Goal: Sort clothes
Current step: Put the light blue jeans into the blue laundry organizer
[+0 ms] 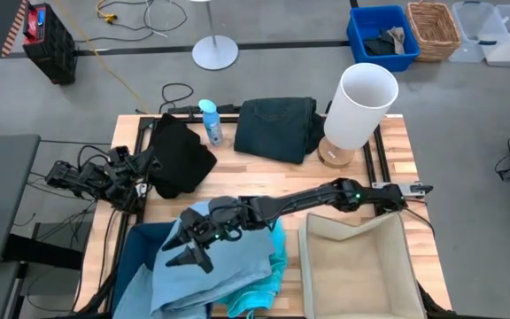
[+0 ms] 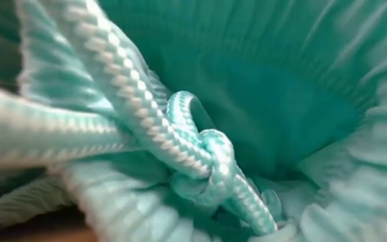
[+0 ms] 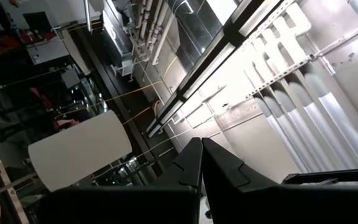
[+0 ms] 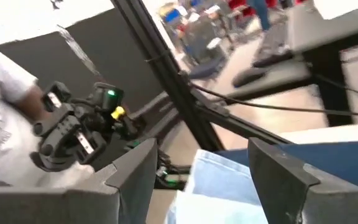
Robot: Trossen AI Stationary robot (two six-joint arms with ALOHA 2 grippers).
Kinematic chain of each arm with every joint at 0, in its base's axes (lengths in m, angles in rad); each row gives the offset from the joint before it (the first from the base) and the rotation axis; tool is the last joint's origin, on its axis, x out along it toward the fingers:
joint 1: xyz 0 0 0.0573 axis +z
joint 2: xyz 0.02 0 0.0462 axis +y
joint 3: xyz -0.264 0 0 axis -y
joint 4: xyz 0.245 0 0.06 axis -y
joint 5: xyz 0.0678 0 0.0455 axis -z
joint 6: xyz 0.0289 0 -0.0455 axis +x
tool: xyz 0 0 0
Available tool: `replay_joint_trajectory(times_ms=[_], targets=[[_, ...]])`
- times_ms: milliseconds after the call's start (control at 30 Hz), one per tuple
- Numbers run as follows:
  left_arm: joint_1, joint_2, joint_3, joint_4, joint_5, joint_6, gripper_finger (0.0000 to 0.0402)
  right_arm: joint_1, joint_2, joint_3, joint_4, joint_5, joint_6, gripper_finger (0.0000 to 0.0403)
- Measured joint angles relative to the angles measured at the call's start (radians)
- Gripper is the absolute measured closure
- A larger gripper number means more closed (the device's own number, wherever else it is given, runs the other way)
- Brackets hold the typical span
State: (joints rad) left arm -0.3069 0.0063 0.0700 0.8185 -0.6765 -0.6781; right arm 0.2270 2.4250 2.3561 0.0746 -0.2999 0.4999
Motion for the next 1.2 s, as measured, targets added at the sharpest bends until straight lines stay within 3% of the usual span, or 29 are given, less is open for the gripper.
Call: replay_joint_trajectory(times_ms=[367,500,667,800,1200], targets=[[0.0,0.0,0.0,-0.016,0.0,0.0,0.0396,-0.004,-0.236,-0.001,-0.629,0.228,-0.201,0.0143],[0.0,0.0,0.0,-0.022,0.0,0.0,0.0396,0.004,-0.273,-0.001,-0.891,0.323,-0.101,0.0143],[0.0,0.0,0.0,-0.03,0.0,0.014,0.0396,0.018,-0.268,-0.003,-1.119,0.362,0.05,0.0143],[0.0,0.0,0.0,-0.045,0.0,0.013,0.0396,0.019,-0.26,-0.016,-1.237,0.383,0.177,0.0143],[0.0,0.0,0.0,-0.053,0.0,0.019,0.0396,0.061,-0.239,-0.107,-1.273,0.369,0.357,0.0142]])
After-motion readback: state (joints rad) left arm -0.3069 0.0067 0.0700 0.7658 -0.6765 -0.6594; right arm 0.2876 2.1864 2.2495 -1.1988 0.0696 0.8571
